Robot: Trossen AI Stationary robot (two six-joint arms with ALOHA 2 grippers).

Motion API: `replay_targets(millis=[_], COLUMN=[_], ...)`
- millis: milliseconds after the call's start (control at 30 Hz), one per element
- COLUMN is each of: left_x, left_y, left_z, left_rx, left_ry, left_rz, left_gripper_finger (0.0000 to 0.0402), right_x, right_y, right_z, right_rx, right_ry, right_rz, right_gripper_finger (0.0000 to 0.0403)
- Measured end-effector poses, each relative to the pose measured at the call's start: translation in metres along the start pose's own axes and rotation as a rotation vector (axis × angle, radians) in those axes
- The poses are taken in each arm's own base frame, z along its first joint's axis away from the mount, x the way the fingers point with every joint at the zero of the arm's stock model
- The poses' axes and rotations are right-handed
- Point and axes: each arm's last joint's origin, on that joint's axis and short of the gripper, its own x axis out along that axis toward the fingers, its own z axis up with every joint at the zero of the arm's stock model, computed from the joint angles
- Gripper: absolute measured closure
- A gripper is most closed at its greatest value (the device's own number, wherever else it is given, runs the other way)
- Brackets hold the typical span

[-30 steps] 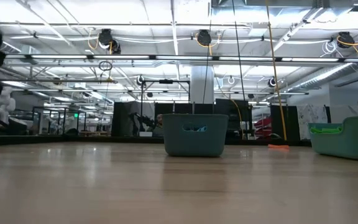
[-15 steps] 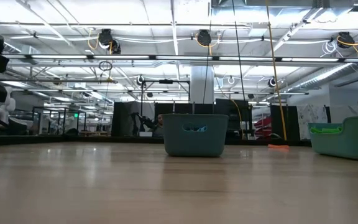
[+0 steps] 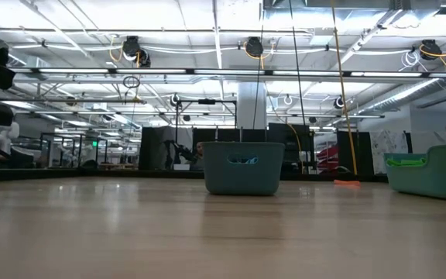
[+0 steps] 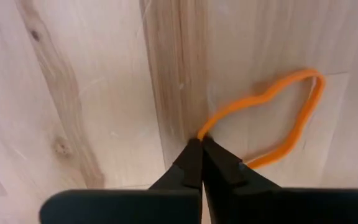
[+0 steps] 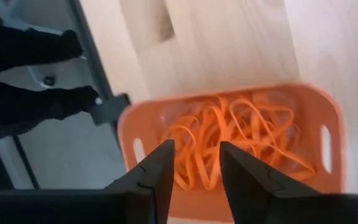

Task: Sort rubber bands into baskets
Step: Put the orange rubberband into the orange bin

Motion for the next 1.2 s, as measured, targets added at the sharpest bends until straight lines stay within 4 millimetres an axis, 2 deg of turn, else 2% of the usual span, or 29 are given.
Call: replay_targets(millis=[167, 367, 500, 667, 767, 900, 1033, 1200], left_x=[-0.015, -0.036, -0.057, -0.093, -0.110, -0.124, -0.128, -0.134], left_y=[-0.006, 0.000, 0.006, 0.015, 0.025, 0.042, 0.058, 0.072], left_z=[0.008, 0.019, 0.036, 0.062, 0.075, 0.088, 0.095, 0.100], left_rx=[0.064, 0.077, 0.044, 0.004, -0.026, -0.161, -0.226, -0.298], left_ry=[-0.082, -0.207, -0.404, -0.756, -0.928, -1.078, -1.133, -1.204], left_rz=[-0.044, -0.116, -0.215, -0.331, -0.355, -0.376, -0.348, -0.310], left_gripper_finger=[0.0399, 0.0400, 0.0400, 0.0401, 0.0401, 0.0401, 0.0401, 0.0401], right_x=[-0.004, -0.008, -0.014, -0.022, -0.026, -0.031, -0.036, -0.043], right_y=[0.004, 0.015, 0.022, 0.025, 0.018, 0.006, 0.001, -0.003], right_z=[0.007, 0.025, 0.040, 0.060, 0.075, 0.094, 0.108, 0.124], right_rx=[-0.020, -0.083, -0.154, -0.255, -0.223, -0.148, -0.122, -0.063], right_ry=[-0.040, -0.149, -0.314, -0.537, -0.640, -0.687, -0.742, -0.816], right_rz=[0.075, 0.221, 0.291, 0.290, 0.242, 0.214, 0.233, 0.285], right_gripper_finger=[0.0277, 0.0279, 0.0279, 0.0279, 0.0279, 0.0276, 0.0250, 0.0192])
